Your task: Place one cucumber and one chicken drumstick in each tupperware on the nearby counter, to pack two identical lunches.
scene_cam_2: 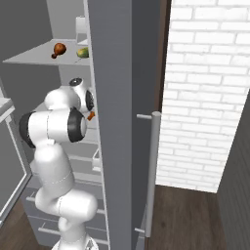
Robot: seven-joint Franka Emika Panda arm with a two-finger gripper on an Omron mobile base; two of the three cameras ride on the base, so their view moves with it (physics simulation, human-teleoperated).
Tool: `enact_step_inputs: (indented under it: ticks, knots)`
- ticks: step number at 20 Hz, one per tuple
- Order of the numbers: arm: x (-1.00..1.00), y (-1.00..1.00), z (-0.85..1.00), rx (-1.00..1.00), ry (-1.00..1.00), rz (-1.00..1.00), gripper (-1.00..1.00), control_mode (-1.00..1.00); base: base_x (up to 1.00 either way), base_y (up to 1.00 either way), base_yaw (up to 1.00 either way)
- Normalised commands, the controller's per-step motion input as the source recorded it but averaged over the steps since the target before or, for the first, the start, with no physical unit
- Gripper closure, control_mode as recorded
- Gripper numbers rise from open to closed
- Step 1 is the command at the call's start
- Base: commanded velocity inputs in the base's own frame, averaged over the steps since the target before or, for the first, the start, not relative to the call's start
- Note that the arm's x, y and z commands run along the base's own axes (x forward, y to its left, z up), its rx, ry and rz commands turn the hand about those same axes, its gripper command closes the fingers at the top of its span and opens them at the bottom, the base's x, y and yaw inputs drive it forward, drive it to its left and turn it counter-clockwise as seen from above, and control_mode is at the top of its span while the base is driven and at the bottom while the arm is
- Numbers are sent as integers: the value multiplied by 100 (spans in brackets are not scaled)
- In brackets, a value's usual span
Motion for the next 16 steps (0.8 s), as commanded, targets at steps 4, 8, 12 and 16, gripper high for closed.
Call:
enact_step_inputs:
  ticks: [4,8,12,16]
  knots:
    - [52,7,-22,0,0,0,-100,-100,0,0,0]
    - [24,3,-45,-2,0,0,100,-100,0,0,0]
    - [0,-15,-61,-1,0,0,100,-100,0,0,0]
    - [0,-1,-6,0,0,0,100,-100,0,0,0]
